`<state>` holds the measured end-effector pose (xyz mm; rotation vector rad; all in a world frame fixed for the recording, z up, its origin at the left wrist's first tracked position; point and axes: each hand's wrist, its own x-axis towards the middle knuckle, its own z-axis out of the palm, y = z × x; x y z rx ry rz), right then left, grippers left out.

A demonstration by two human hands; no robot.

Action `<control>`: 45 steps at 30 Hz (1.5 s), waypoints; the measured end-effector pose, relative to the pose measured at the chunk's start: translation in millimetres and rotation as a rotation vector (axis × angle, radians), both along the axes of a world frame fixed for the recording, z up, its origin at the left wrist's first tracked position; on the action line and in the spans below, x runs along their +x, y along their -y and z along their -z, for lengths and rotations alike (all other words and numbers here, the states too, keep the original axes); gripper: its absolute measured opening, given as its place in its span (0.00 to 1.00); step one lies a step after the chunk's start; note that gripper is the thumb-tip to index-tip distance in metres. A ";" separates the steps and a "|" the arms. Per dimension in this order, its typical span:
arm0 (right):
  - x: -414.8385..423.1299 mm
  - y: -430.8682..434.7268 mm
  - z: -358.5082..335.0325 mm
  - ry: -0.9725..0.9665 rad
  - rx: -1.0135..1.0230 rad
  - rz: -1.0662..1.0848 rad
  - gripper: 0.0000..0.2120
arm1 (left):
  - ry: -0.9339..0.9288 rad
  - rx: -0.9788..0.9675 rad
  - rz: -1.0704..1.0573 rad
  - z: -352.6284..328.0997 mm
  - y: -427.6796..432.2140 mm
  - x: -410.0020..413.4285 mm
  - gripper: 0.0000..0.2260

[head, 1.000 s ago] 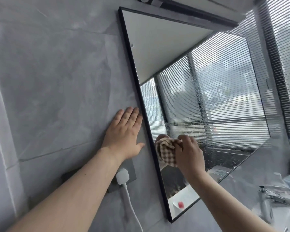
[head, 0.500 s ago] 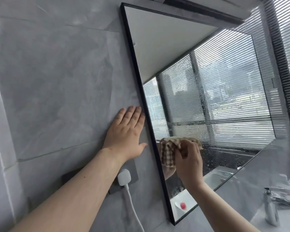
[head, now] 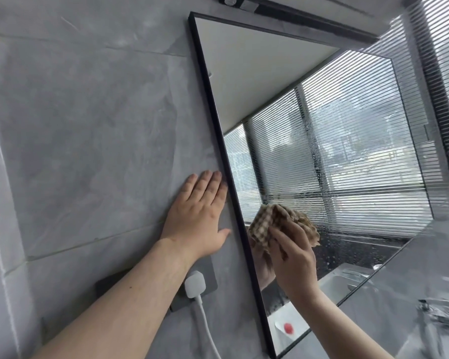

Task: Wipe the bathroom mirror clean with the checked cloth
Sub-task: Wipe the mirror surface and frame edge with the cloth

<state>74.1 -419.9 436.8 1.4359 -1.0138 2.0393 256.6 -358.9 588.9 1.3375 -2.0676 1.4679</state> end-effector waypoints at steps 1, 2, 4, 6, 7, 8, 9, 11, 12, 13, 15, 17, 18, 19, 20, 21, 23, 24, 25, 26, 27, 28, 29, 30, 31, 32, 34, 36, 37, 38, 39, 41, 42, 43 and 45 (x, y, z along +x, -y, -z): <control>-2.6 1.8 1.2 -0.086 -0.029 0.067 0.09 | -0.001 -0.002 0.004 0.0 0.2 0.0 0.43; -6.1 2.7 1.0 -0.168 -0.053 0.145 0.11 | -0.001 -0.001 0.006 -0.4 0.0 -0.2 0.43; -11.5 1.4 -3.8 -0.293 -0.051 0.235 0.14 | 0.008 -0.001 -0.002 -0.5 -0.4 0.1 0.43; -11.8 -4.7 -12.8 -0.413 -0.023 0.240 0.19 | 0.014 0.005 0.009 0.4 -1.1 -0.2 0.43; -10.8 -6.8 -17.1 -0.477 0.003 0.235 0.22 | 0.021 0.004 0.014 -0.3 -1.5 -0.4 0.43; -10.0 -7.5 -20.6 -0.530 0.036 0.227 0.24 | 0.035 -0.010 0.024 -3.1 -2.7 -1.3 0.43; -9.8 -6.9 -24.5 -0.571 0.071 0.207 0.26 | 0.050 -0.033 0.041 -8.2 -4.2 -2.5 0.40; -11.0 -2.9 -31.9 -0.599 0.135 0.141 0.28 | 0.062 -0.068 0.115 -24.3 -3.9 -5.6 0.29; -10.8 -0.9 -35.6 -0.591 0.156 0.105 0.28 | 0.069 -0.080 0.142 -35.4 -3.5 -6.8 0.23; -9.3 0.8 -39.4 -0.571 0.165 0.072 0.29 | 0.076 -0.091 0.154 -48.3 -3.5 -7.3 0.20; -2.6 5.1 -44.8 -0.465 0.159 -0.002 0.31 | 0.071 -0.131 0.145 -73.0 -2.3 -4.2 0.19; 6.0 7.2 -48.9 -0.240 0.128 -0.099 0.29 | 0.048 -0.163 0.141 -90.3 1.4 3.2 0.21; 8.8 7.6 -50.0 -0.138 0.106 -0.120 0.25 | 0.043 -0.163 0.140 -94.1 3.0 7.0 0.22; 10.3 8.0 -49.9 -0.074 0.082 -0.108 0.22 | 0.048 -0.167 0.137 -94.9 4.9 10.1 0.24; 10.4 8.9 -47.8 -0.050 0.061 -0.065 0.20 | 0.056 -0.185 0.136 -94.2 6.6 12.0 0.25; 9.4 10.5 -43.2 -0.054 0.043 -0.022 0.20 | 0.062 -0.200 0.133 -92.6 7.8 12.7 0.26; 7.1 12.0 -32.4 -0.096 0.028 -0.008 0.22 | 0.066 -0.202 0.124 -90.1 8.0 12.1 0.27; 5.8 13.7 -28.0 -0.126 0.038 -0.019 0.22 | 0.068 -0.201 0.121 -90.2 8.2 11.5 0.27; 4.6 15.1 -26.5 -0.161 0.064 -0.019 0.23 | 0.072 -0.202 0.117 -90.8 8.0 11.3 0.27; 3.6 16.9 -28.3 -0.194 0.106 -0.002 0.24 | 0.079 -0.200 0.112 -91.4 7.6 11.1 0.27; 3.3 18.3 -33.6 -0.220 0.159 0.028 0.25 | 0.086 -0.195 0.107 -91.4 7.2 11.1 0.28; 3.5 18.8 -41.5 -0.236 0.216 0.051 0.26 | 0.092 -0.191 0.101 -91.0 7.4 11.1 0.28; 4.0 18.3 -51.9 -0.243 0.274 0.060 0.27 | 0.099 -0.192 0.093 -90.3 7.8 11.1 0.28; 4.5 16.7 -64.3 -0.249 0.323 0.062 0.28 | 0.104 -0.194 0.083 -90.0 8.0 10.9 0.28; 4.1 15.9 -77.9 -0.256 0.358 0.067 0.28 | 0.105 -0.198 0.070 -90.1 8.3 10.8 0.29; 3.2 15.7 -92.0 -0.267 0.378 0.083 0.28 | 0.103 -0.202 0.054 -90.4 8.7 10.7 0.31; 1.2 14.6 -119.6 -0.289 0.386 0.126 0.29 | 0.102 -0.217 0.006 -90.6 9.9 10.2 0.34; 1.1 13.2 -141.4 -0.309 0.392 0.139 0.30 | 0.107 -0.222 -0.067 -90.5 11.8 9.4 0.37; 1.2 11.7 -148.1 -0.313 0.395 0.127 0.30 | 0.109 -0.215 -0.098 -90.0 12.2 8.9 0.38; 0.9 10.0 -151.0 -0.316 0.395 0.113 0.30 | 0.106 -0.211 -0.109 -89.6 12.7 8.4 0.38; 0.1 8.4 -150.4 -0.323 0.394 0.104 0.30 | 0.101 -0.210 -0.111 -89.7 12.3 7.9 0.38; -0.7 4.0 -137.3 -0.349 0.398 0.095 0.30 | 0.095 -0.202 -0.104 -90.6 10.8 7.6 0.39; -0.5 2.9 -125.9 -0.364 0.399 0.099 0.29 | 0.091 -0.193 -0.106 -90.8 10.7 7.5 0.39; -0.1 2.5 -111.8 -0.380 0.401 0.109 0.28 | 0.091 -0.181 -0.111 -90.6 9.3 6.8 0.40; 0.3 4.6 -83.9 -0.408 0.383 0.126 0.27 | 0.095 -0.155 -0.126 -89.5 6.3 7.1 0.41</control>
